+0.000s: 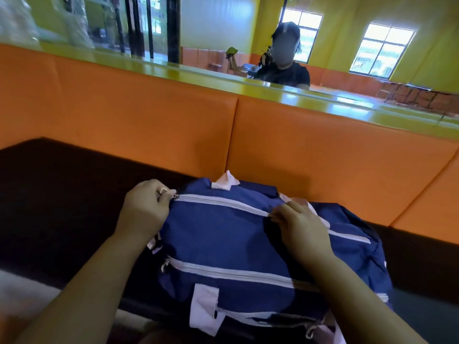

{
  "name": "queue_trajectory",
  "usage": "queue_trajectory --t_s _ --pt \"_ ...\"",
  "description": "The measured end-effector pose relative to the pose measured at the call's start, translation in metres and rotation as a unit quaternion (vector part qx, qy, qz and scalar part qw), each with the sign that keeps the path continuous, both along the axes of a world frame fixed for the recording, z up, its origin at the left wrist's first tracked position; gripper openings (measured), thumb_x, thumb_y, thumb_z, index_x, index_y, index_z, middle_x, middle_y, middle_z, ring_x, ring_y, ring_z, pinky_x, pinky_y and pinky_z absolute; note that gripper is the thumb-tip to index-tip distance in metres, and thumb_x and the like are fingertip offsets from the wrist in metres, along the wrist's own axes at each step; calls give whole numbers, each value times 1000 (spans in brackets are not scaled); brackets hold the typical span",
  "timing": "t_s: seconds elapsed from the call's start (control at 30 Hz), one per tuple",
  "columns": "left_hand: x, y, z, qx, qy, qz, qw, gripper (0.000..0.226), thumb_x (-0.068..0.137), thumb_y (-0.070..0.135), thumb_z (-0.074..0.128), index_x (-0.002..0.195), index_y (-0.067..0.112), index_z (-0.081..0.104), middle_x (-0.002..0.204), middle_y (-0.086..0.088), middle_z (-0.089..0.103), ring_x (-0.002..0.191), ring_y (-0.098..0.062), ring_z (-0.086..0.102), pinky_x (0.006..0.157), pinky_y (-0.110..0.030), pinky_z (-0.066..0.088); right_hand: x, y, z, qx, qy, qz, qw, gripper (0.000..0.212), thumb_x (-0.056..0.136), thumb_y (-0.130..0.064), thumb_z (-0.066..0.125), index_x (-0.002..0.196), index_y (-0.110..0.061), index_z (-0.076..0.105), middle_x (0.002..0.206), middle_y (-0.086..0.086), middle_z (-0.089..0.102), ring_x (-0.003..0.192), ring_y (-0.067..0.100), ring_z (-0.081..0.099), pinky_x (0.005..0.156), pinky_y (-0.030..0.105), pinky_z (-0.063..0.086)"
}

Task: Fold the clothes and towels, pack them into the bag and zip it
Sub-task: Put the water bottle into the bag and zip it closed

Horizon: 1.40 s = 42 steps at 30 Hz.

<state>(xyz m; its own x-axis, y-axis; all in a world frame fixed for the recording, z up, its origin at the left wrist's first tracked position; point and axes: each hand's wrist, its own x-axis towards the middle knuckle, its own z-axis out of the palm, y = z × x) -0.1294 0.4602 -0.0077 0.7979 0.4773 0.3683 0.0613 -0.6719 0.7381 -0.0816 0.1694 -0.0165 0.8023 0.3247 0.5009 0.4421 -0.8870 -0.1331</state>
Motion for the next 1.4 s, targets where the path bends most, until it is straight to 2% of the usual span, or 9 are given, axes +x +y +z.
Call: queue_trajectory --t_s 0.2,0.33,0.5,0.7,0.8,0.97,1.1,1.23,1.4 --pt "7 -4 -10 -25 47 23 998 11 87 22 62 89 11 65 96 -8 64 84 -20 57 73 -28 39 -6 3 7 -20 18 1 1000 14 91 -22 57 94 -17 69 96 5 64 97 30 57 62 41 49" --pt "-7 -20 -10 -25 -4 33 999 35 79 20 72 112 12 61 113 -11 51 107 -29 48 90 -33 41 -21 -7 16 -12 22 26 999 21 89 -23 60 108 -19 67 107 3 64 99 28 57 64 40 51" --pt "-41 -64 -17 23 -120 -29 992 24 73 13 77 95 8 67 100 -7 57 98 -25 53 91 -32 42 -52 -36 10 25 -36 50 998 18 81 -26 59 91 -16 70 89 2 68 83 31 62 62 42 52" --pt "-76 -124 -42 54 -93 -127 986 11 76 26 73 80 17 67 87 6 54 88 -17 50 77 -20 33 -104 -80 -22 73 -70 -7 995 18 83 -28 56 82 -15 68 79 1 61 69 26 53 57 40 46" --pt "-89 -150 -53 105 -83 -160 978 18 75 42 55 77 26 64 84 13 53 84 -12 45 72 -25 36 -126 -97 -43 77 -61 -25 995 17 83 -28 57 86 -16 68 85 2 61 72 26 52 62 39 46" --pt "-98 -195 -74 186 -79 -228 952 16 74 37 53 74 24 63 79 7 55 78 -17 49 70 -30 45 -140 -116 -67 67 1 -69 995 39 72 -26 69 109 -29 57 95 2 57 82 27 54 65 37 49" --pt "-99 -224 -84 269 -25 -216 938 18 71 41 56 71 24 64 76 4 53 72 -23 51 63 -35 46 -140 -116 -68 78 45 -56 994 60 66 -14 80 114 -33 49 93 2 54 76 24 56 55 31 48" --pt "-98 -242 -81 338 52 -165 925 33 54 48 79 68 22 64 76 -1 53 72 -26 48 60 -37 42 -132 -110 -66 112 46 -65 991 50 75 -15 75 110 -34 44 97 6 56 76 29 59 49 34 46" --pt "-90 -259 -79 376 94 -103 916 40 45 44 84 66 18 63 77 -9 52 70 -32 45 61 -41 41 -124 -114 -70 147 68 -52 985 36 83 -17 66 116 -27 52 110 5 51 85 29 58 56 33 43"
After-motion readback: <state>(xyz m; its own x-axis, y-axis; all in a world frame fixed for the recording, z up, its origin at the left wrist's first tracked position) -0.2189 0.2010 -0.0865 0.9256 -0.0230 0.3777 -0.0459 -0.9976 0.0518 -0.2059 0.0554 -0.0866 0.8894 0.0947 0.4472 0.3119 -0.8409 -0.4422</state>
